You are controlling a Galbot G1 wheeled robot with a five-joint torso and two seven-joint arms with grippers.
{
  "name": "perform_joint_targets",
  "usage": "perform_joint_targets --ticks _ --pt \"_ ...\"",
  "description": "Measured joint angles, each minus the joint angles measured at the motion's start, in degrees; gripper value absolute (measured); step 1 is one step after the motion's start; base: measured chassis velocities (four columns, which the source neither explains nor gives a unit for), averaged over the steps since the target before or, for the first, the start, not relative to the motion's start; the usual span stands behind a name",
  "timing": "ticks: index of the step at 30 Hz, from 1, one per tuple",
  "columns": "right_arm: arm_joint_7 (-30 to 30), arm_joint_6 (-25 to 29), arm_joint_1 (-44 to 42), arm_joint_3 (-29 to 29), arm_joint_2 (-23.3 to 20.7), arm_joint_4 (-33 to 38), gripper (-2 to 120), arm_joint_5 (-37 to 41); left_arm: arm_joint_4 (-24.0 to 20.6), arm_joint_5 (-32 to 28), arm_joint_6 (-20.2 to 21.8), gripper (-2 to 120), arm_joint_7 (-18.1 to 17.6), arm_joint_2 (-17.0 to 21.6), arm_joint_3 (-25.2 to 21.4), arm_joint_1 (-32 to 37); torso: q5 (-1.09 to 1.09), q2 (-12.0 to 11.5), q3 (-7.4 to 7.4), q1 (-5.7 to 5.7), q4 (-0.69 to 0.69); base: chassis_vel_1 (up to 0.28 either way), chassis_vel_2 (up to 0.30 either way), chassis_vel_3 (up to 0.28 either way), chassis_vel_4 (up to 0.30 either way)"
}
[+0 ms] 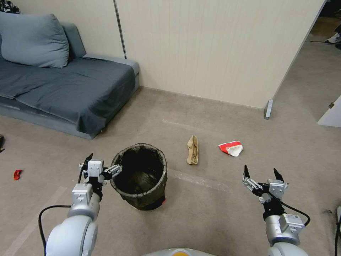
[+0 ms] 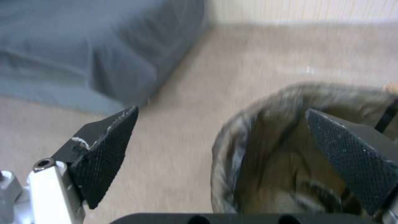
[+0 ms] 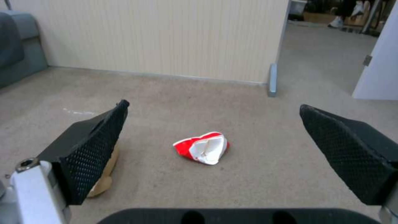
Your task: Pick up the trash bin, then pick up the garbage from the floor and place it into the trash bin.
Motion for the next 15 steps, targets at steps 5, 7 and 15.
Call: perform_joint_targets --ticks 5,7,15 --pt "0.6 -0.4 0.1 0.0 -0.2 -0.2 100 0.2 3.9 -3.3 5.8 100 -0.2 2.0 1.4 -5.1 0.01 0.0 0.0 0.0 -0.01 0.0 0.0 0.0 0.0" --pt "1.6 -0.6 0.1 0.0 -0.1 -0.5 100 0.2 5.2 -5.3 9.0 100 -0.5 3.2 2.2 -7.0 -0.01 0.0 0.0 0.0 -0.01 0.0 0.0 0.0 0.0" --pt "2.3 -0.6 0.7 -0.3 -0.3 -2.1 100 -0.2 8.1 -7.6 12.9 100 -0.6 5.1 2.7 -9.2 0.01 0.0 0.0 0.0 0.0 0.0 0.0 0.0 0.0"
